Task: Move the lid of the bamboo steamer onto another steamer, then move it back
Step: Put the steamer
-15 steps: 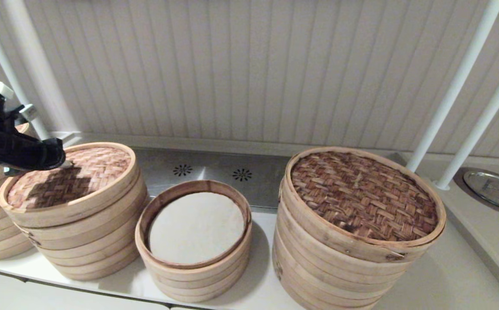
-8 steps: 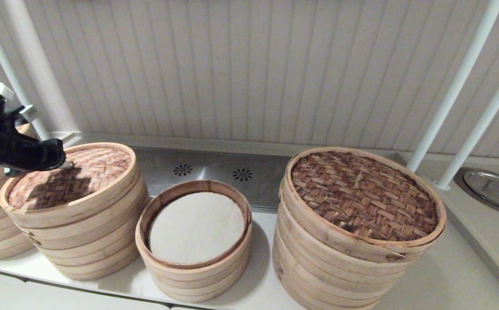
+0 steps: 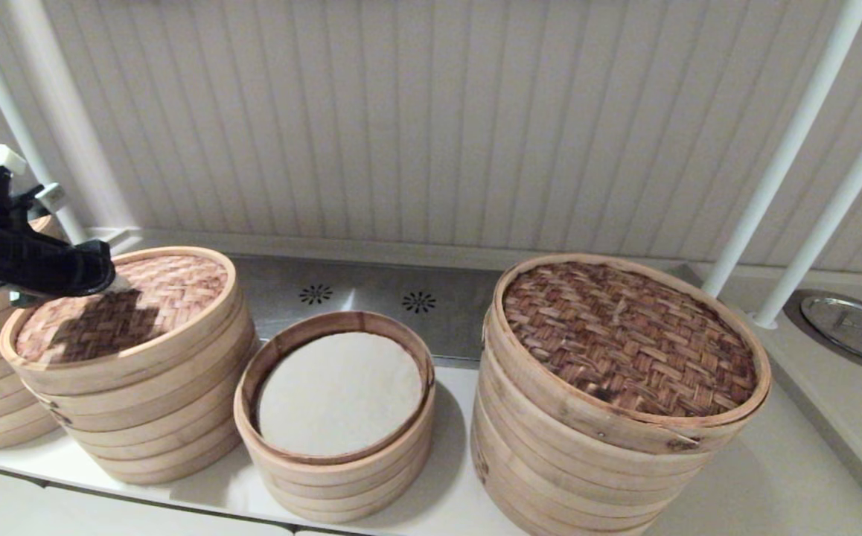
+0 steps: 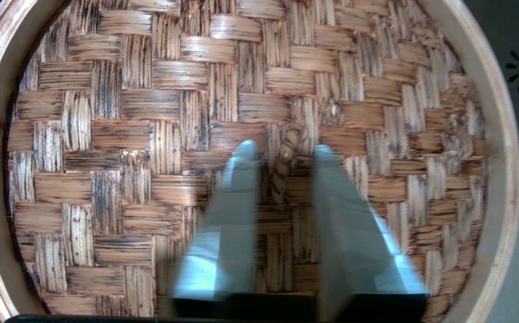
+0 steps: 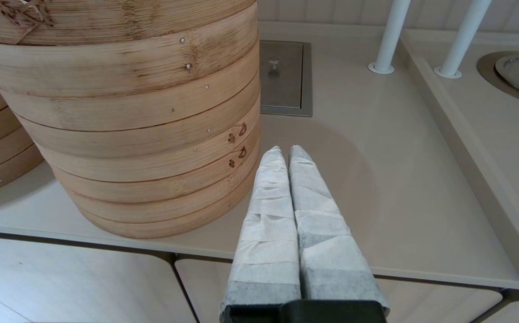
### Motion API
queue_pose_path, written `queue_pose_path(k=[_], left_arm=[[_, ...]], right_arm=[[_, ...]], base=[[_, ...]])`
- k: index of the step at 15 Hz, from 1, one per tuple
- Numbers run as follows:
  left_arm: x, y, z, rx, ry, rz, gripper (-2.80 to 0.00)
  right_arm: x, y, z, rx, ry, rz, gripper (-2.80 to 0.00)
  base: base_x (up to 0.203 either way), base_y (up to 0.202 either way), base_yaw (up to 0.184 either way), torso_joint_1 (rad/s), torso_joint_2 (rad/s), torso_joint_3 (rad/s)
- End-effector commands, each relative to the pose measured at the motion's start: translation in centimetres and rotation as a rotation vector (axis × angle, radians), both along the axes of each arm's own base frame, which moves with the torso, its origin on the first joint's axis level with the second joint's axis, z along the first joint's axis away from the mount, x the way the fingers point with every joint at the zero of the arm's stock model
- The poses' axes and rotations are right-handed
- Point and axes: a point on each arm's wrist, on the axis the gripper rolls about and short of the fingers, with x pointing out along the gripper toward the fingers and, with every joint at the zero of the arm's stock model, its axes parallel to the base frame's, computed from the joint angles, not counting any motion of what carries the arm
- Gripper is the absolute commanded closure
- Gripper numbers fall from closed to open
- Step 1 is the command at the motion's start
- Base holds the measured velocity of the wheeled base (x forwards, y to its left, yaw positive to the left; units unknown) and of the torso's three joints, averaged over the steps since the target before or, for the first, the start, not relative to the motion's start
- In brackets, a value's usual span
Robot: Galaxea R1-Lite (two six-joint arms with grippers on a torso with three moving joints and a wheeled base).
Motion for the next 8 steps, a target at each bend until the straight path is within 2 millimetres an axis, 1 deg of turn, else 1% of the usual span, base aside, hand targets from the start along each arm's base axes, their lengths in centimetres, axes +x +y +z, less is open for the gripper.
queue_pose_path(k=[1,3,4,6,8], left_arm=[[-0.2,0.0,0.6,-0.006,-0.016,0.009,-2.80],[-0.3,-0.1,0.7,-0.008,-0.020,0.011,-2.80],[-1.0,-0.2,1.6,-0.006,-0.043,0.010,-2.80],[-3.6,-1.0,4.6,-0.021,-0.132,-0.007,-2.80],[-7.0,-2.0,7.3,-0.033,-0.206,-0.031,-2.80]], right_arm=[[0.0,0.0,0.0,0.000,0.002,0.000,0.00],[0.0,0.0,0.0,0.001,0.001,0.000,0.00],[0.0,0.0,0.0,0.000,0.002,0.000,0.00],[0.0,0.0,0.0,0.000,0.002,0.000,0.00],[0.0,0.0,0.0,0.001,0.002,0.000,0.00]], base=[[0.000,0.000,0.000,0.000,0.00,0.000],[0.000,0.000,0.000,0.000,0.00,0.000],[0.000,0.000,0.000,0.000,0.00,0.000],[0.000,0.000,0.000,0.000,0.00,0.000],[0.000,0.000,0.000,0.000,0.00,0.000]])
